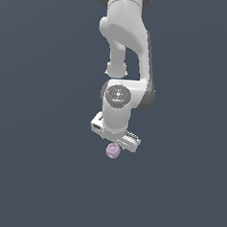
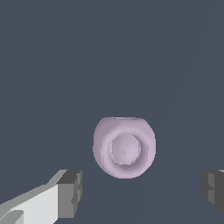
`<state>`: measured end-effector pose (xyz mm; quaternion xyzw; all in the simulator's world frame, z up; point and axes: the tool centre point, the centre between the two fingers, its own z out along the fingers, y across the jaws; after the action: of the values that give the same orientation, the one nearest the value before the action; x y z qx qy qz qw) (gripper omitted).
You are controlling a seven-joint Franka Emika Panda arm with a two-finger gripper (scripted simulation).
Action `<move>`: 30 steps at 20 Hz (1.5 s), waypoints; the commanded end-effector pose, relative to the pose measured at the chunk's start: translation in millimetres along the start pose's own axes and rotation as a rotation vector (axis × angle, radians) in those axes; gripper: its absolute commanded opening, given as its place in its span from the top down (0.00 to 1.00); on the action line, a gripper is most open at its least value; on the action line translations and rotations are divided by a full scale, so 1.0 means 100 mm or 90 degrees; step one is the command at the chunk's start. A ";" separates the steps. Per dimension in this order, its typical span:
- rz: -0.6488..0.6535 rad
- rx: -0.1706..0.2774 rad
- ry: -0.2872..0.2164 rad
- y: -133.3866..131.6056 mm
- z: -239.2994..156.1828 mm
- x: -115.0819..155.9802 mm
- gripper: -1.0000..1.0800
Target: Pick up the object and move it to a goal position.
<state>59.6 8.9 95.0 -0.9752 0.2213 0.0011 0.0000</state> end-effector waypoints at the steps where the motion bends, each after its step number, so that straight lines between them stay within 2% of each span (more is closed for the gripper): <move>1: 0.018 0.000 0.001 0.00 0.03 0.03 0.04; 10: 0.028 0.000 0.001 0.00 0.09 0.04 0.04; 19: 0.030 0.000 0.001 0.01 0.49 0.04 0.04; 25: 0.030 0.000 0.001 0.00 0.55 0.05 0.04; 26: 0.030 0.000 0.001 0.00 0.55 0.05 1.00; 30: 0.030 0.000 0.001 0.00 0.55 0.05 1.00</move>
<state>64.1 7.4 40.2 -0.9697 0.2442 -0.0003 0.0003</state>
